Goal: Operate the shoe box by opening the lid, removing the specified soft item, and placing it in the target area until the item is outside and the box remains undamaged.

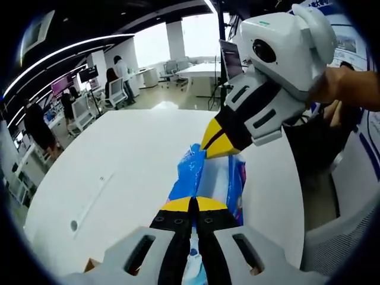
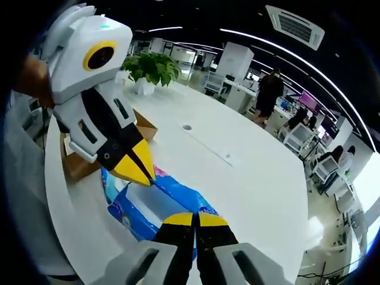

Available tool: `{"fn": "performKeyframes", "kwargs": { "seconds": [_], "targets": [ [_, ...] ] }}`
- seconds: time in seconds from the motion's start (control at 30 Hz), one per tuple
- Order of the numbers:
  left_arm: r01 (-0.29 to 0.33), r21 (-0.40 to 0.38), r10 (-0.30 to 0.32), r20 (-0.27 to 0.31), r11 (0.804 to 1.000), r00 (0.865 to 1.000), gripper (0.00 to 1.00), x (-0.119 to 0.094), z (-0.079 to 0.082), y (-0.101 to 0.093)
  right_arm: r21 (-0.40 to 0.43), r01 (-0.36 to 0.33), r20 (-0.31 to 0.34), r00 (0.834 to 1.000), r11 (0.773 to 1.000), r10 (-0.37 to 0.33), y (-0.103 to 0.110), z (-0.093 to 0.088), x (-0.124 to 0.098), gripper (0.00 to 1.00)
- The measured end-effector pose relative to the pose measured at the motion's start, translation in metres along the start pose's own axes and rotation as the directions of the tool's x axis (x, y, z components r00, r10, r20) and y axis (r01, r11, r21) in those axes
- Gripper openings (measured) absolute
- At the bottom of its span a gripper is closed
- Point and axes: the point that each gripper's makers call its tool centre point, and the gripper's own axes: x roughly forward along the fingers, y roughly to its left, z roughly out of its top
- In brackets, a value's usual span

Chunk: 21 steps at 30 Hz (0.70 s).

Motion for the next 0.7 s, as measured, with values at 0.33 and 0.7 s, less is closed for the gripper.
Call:
{"fn": "performKeyframes", "kwargs": {
  "seconds": [0.33, 0.7],
  "targets": [
    [0.029, -0.023, -0.03, -0.007, 0.999, 1.0, 0.0, 0.025, -0.002, -0.001, -0.003, -0.001, -0.029, 1.0, 1.0, 0.001, -0.015, -0.016, 0.009, 0.0],
    [0.062, -0.055, -0.062, -0.013, 0.997, 0.998, 0.0, 0.047, -0.004, -0.003, -0.015, -0.001, -0.058, 0.998, 1.0, 0.0, -0.026, -0.029, 0.015, 0.0]
  ]
}}
